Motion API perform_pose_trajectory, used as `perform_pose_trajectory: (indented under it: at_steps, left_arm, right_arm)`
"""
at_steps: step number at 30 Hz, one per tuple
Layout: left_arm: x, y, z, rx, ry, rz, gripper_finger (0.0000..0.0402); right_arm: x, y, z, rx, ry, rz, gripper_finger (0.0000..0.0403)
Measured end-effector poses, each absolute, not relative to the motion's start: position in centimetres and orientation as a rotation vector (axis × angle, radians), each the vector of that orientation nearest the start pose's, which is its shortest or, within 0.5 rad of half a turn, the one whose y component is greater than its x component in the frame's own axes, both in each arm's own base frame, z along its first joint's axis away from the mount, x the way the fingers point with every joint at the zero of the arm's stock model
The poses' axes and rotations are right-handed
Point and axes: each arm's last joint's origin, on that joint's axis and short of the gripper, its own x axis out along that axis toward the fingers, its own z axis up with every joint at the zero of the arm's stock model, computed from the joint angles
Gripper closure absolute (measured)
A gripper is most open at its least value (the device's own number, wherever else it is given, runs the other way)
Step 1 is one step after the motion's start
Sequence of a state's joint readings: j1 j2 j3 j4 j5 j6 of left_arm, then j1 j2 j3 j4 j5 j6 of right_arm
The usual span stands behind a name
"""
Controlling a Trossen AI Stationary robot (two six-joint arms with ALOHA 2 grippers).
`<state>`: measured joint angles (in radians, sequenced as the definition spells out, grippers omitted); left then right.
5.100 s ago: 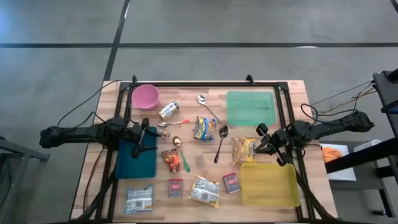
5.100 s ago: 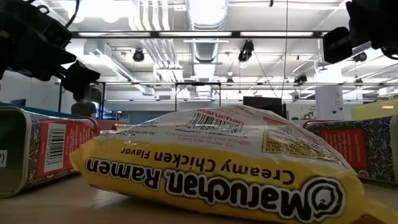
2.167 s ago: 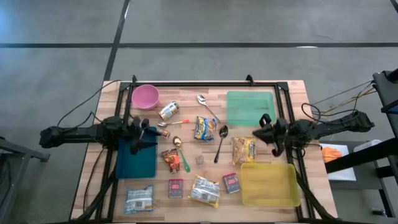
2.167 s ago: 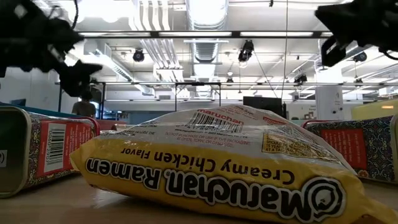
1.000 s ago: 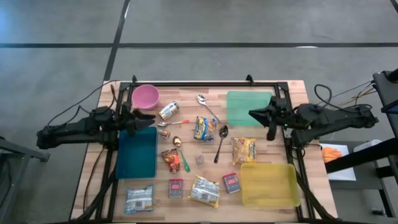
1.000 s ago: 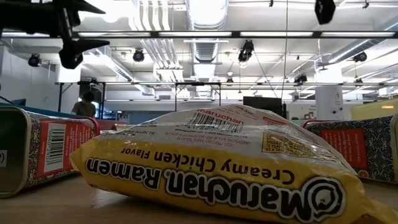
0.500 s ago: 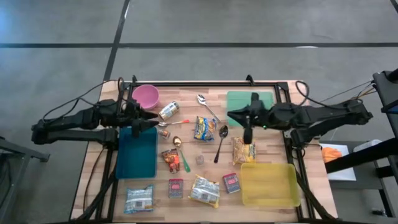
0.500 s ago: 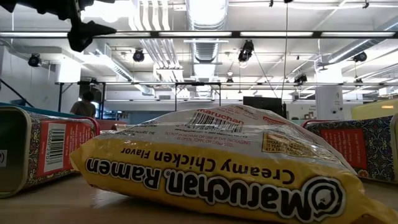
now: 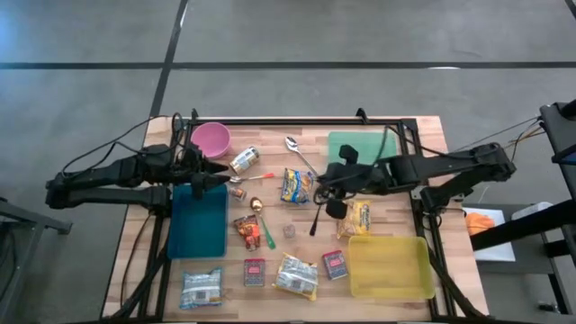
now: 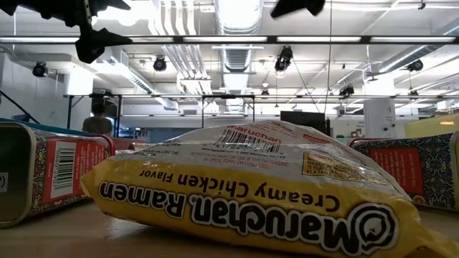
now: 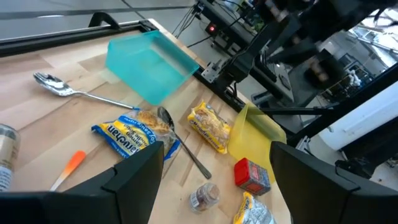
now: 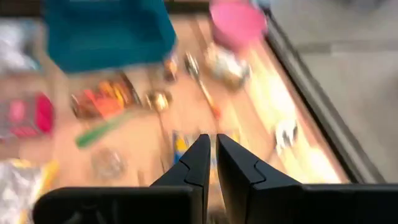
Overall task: Pick & Place Food Item
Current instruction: Put the blue noodle pack into the green bin
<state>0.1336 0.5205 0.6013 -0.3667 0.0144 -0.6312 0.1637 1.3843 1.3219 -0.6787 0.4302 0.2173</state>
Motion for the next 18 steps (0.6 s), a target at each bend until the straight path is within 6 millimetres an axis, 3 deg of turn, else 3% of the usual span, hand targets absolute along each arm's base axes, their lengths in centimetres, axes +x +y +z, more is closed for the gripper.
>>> perform_pose_trajectory:
  at_steps: [5,18]
  left_arm:
    - [12.2,1.6,28.6,-0.645,0.239,0.211,0.0103]
    - [12.2,1.7,28.5,-0.641,0.242,0.224,0.0103]
  right_arm:
    - [29.4,3.0,33.8,0.054,0.691,-0.418,0.0378]
    - [32.1,3.2,29.4,-0.185,0.856,-0.347,0.0378]
